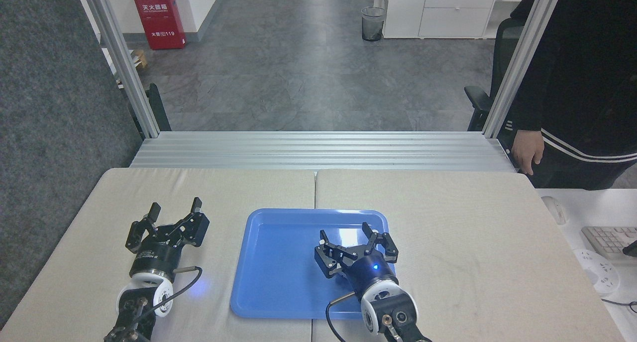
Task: Pick up switch part and place in tray
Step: 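Lower the switch part into the tray and open the right gripper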
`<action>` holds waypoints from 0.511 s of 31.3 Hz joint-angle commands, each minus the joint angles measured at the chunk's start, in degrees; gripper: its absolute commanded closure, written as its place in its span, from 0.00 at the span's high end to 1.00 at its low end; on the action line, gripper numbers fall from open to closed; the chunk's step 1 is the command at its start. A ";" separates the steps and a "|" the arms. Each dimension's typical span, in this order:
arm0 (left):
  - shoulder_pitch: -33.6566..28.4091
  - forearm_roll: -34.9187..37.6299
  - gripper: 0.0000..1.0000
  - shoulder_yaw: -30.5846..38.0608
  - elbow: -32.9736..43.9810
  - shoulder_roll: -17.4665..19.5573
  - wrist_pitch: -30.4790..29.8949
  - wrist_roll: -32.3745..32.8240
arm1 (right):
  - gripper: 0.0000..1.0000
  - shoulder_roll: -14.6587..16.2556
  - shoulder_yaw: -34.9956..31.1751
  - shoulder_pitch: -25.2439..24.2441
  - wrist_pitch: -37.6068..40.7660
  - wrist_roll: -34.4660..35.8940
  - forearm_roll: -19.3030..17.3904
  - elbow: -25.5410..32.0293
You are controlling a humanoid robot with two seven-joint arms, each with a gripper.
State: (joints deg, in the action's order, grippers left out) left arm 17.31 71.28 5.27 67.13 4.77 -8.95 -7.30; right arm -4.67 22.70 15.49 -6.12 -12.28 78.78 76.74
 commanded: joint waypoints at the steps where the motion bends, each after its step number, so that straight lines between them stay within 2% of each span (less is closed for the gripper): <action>1: 0.00 0.00 1.00 0.00 0.02 0.06 -0.36 -0.17 | 0.98 6.50 -13.02 3.49 4.53 5.32 -3.01 0.78; 9: -0.09 0.00 1.00 0.00 -0.16 0.15 -0.45 -0.26 | 0.98 15.82 -21.38 2.96 6.39 7.35 -11.98 -2.38; 13: -0.09 0.00 1.00 0.00 -0.24 0.06 -0.45 -0.26 | 0.98 19.17 -22.09 2.44 6.04 9.37 -12.51 -4.92; 16: 0.00 0.00 1.00 0.00 -0.24 0.15 -0.45 -0.26 | 0.98 19.96 -22.09 1.91 5.60 10.16 -12.51 -6.51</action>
State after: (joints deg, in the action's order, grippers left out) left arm 17.26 71.28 5.27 67.07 4.84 -9.38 -7.53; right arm 4.37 10.34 17.84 -0.11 -3.69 69.76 75.12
